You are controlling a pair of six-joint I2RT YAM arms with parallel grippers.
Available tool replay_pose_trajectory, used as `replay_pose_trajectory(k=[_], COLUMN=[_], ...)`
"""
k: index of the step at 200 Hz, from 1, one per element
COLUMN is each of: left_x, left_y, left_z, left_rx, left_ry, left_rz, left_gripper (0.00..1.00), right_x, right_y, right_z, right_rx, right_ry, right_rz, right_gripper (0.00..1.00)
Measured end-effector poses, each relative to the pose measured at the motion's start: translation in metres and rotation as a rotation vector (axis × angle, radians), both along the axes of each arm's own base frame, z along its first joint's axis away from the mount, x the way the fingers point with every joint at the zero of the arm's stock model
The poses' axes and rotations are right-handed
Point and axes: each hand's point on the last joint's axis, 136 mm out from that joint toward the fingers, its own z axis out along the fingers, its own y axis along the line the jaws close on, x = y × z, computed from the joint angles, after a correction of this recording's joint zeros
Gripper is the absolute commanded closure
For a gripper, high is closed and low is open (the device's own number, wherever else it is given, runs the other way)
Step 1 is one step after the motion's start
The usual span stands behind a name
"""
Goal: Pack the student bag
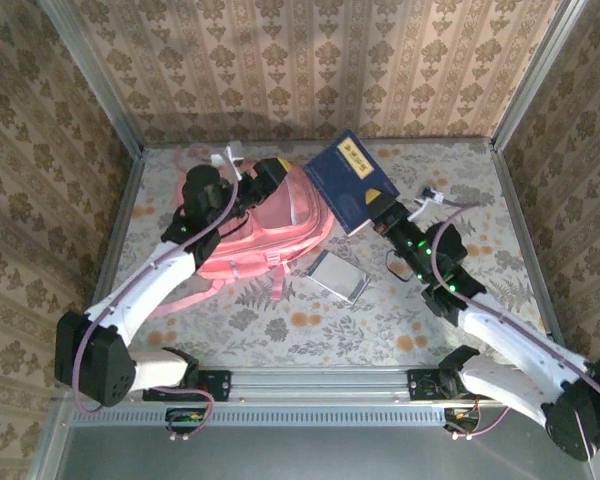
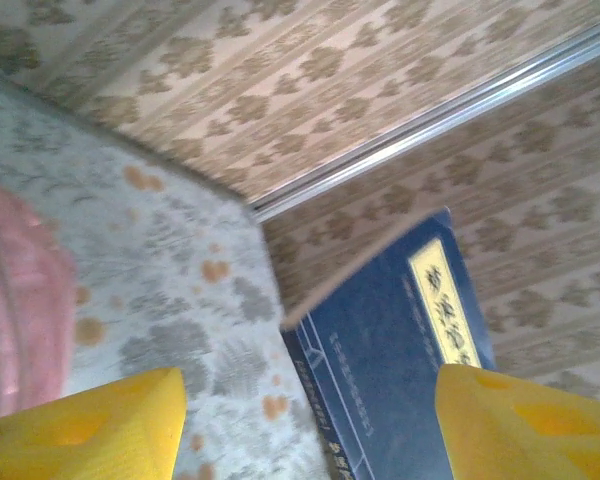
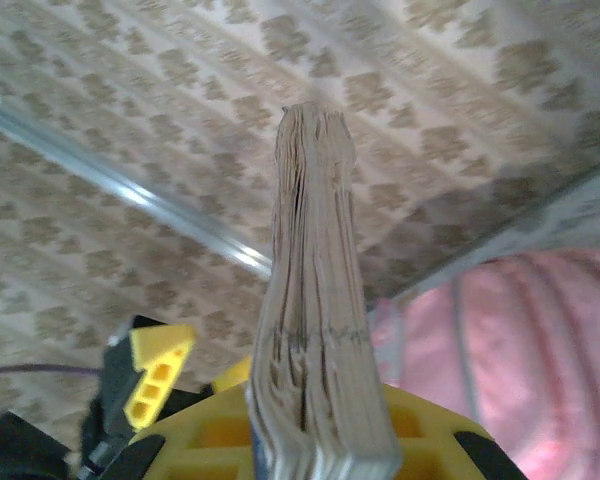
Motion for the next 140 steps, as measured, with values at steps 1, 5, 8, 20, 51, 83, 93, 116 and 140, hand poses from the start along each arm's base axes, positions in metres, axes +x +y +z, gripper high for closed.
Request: replay_pose_trajectory(k=[1,5,8,20,51,83,93,116,140], left_x=[0.0,0.004,0.006,0.017,0.064,0.092,0.094,0.095,0.094], left_y=[0.0,0.0,0.001,0.001,0.01,0.0,-0.003,-0.009,-0.013], left_z=[0.0,-0.001,-0.001,-0.008,-0.044,-0.111,-0.132,-0.165,-0.178], left_rx=[0.005,0.036,0.055,0.132,0.31,0.416,0.431,0.451,0.449], left_ry=[0.001,0.005,0.009,0.03,0.134,0.278,0.327,0.403,0.436], left_rz=[0.0,0.003,0.004,0.003,0.012,-0.063,-0.091,-0.137,-0.164], left_gripper=[0.32,0.33,0.33,0.35,0.42,0.48,0.51,0.52,0.53], right_x=[0.0,-0.003,-0.004,-0.01,-0.025,-0.036,-0.039,-0.043,-0.045], right_y=[-0.001,-0.006,-0.009,-0.02,-0.041,-0.054,-0.056,-0.057,-0.057], right_z=[0.0,-0.004,-0.006,-0.017,-0.062,-0.097,-0.1,-0.103,-0.114], right_rx=[-0.002,-0.018,-0.027,-0.06,-0.128,-0.188,-0.193,-0.194,-0.203], right_ry=[0.001,0.008,0.015,0.038,0.133,0.214,0.219,0.22,0.242], right_rz=[-0.002,-0.013,-0.019,-0.042,-0.076,-0.093,-0.094,-0.088,-0.076], right_gripper=[1.0,1.0,1.0,1.0,1.0,1.0,1.0,1.0,1.0])
